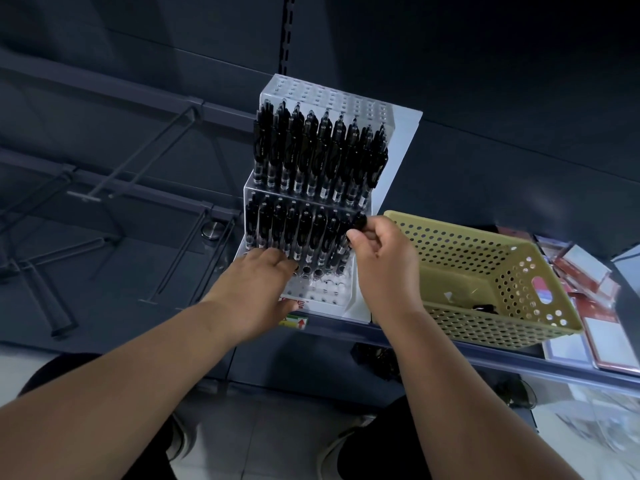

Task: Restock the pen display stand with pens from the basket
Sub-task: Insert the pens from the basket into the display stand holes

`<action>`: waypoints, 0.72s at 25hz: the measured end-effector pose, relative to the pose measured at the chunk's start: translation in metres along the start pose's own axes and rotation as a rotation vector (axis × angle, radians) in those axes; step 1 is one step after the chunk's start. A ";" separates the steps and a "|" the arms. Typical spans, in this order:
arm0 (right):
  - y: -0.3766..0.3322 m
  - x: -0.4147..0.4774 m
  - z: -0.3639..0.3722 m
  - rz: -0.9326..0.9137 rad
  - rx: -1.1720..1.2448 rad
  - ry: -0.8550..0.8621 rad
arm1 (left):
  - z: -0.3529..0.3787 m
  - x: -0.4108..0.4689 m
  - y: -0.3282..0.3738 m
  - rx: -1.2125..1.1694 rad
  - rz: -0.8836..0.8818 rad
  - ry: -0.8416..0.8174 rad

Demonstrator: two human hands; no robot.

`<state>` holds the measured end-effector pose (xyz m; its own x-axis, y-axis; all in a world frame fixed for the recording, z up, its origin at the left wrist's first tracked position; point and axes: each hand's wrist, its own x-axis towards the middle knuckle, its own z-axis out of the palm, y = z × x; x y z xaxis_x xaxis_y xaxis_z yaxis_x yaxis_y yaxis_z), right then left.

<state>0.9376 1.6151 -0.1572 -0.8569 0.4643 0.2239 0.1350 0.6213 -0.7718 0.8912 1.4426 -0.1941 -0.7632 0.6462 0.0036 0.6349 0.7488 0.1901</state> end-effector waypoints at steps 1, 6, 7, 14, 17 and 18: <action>0.002 0.000 0.002 -0.003 -0.013 -0.007 | 0.001 0.000 0.000 0.001 -0.004 -0.008; 0.010 0.000 0.012 0.004 -0.095 -0.040 | 0.004 0.000 -0.001 -0.003 0.003 -0.004; 0.011 -0.001 0.014 0.001 -0.125 -0.039 | 0.004 0.000 -0.001 -0.005 0.007 -0.002; 0.012 0.004 0.017 0.026 -0.214 -0.059 | 0.004 0.001 -0.002 -0.016 0.018 0.002; 0.011 0.007 0.014 0.043 -0.213 -0.090 | 0.004 0.001 -0.002 -0.030 0.012 -0.007; 0.011 0.008 0.013 0.048 -0.208 -0.102 | 0.003 0.001 -0.002 -0.031 0.009 -0.010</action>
<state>0.9258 1.6175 -0.1711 -0.8915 0.4369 0.1199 0.2678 0.7216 -0.6384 0.8900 1.4422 -0.1975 -0.7563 0.6543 -0.0043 0.6374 0.7382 0.2208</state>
